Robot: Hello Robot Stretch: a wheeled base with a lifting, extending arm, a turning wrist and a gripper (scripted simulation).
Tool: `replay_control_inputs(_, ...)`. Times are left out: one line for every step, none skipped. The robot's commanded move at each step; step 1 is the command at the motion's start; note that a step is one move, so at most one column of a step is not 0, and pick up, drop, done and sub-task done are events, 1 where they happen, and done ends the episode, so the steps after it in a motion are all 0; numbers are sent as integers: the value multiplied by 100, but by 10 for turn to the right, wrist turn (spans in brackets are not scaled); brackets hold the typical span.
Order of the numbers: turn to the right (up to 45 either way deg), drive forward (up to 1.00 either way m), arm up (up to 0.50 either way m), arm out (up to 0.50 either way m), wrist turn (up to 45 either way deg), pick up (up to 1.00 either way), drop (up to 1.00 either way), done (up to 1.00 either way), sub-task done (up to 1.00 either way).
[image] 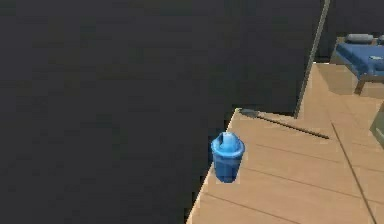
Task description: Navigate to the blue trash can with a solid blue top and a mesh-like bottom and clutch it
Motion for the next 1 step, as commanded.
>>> replay_control_inputs(330, 0, 0, 0, 0, 0, 0, 0, 0)
